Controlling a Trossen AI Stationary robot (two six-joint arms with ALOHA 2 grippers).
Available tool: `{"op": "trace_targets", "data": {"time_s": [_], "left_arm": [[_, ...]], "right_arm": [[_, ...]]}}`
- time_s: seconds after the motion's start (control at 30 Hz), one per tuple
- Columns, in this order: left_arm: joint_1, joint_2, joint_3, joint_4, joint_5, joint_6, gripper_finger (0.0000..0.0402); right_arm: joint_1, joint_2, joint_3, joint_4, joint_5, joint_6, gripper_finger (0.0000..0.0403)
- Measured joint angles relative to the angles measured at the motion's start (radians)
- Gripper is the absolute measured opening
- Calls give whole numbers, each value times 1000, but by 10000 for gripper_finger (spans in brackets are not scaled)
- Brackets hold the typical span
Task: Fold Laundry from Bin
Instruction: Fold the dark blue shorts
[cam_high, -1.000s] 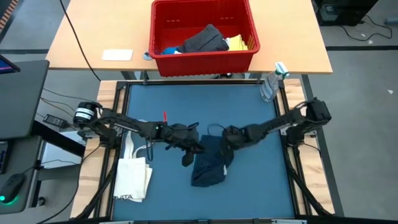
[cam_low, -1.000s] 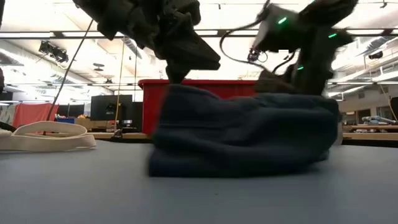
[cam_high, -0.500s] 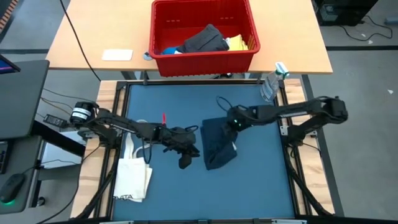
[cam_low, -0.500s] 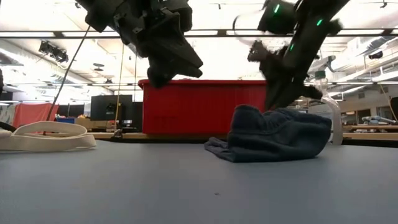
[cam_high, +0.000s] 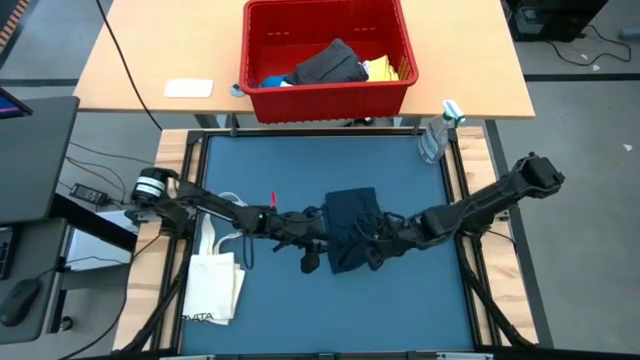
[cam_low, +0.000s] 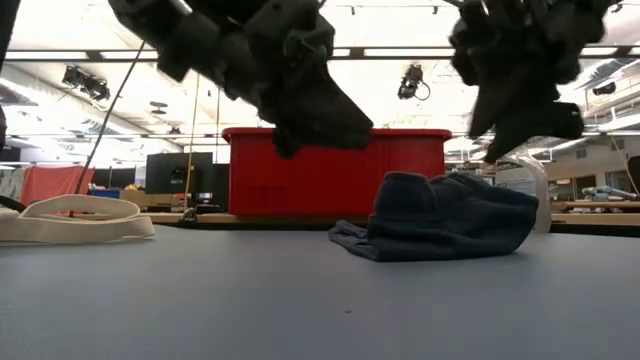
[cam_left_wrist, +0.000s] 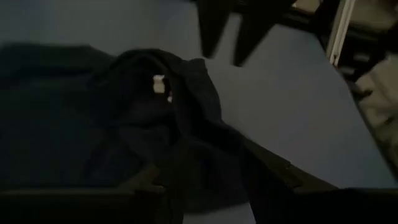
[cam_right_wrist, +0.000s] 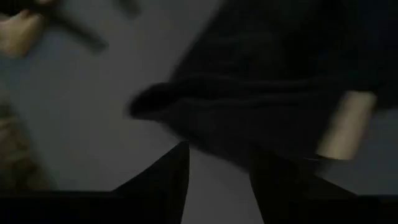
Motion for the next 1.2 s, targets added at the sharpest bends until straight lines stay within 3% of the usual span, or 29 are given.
{"op": "trace_targets", "data": {"time_s": [0.17,0.27,0.43,0.6,0.73,0.83,0.93,1.03,1.1,1.2], "left_arm": [[-22,74,0,72,35,-75,155],[-32,114,0,98,38,-111,156],[-28,183,0,174,137,-225,156],[-29,199,18,198,141,-267,155],[-30,199,67,202,137,-210,135],[-31,199,111,202,208,-161,112],[-33,199,154,201,371,-174,93],[-58,199,194,204,490,-213,73],[-84,199,206,203,497,-216,60],[-118,199,207,191,414,-233,38]], "right_arm": [[-27,-35,0,-152,77,31,168],[-113,-47,0,-184,67,-69,168],[-267,-50,0,-164,-131,-223,173],[-328,-46,0,-173,-272,-275,172],[-355,-27,0,-156,-283,-350,165],[-369,-6,0,-140,-299,-386,158],[-323,1,0,-146,-411,-376,149],[-189,-24,0,-184,-505,-305,141],[-89,-54,0,-210,-508,-250,139],[13,-92,0,-223,-419,-172,138]]}}
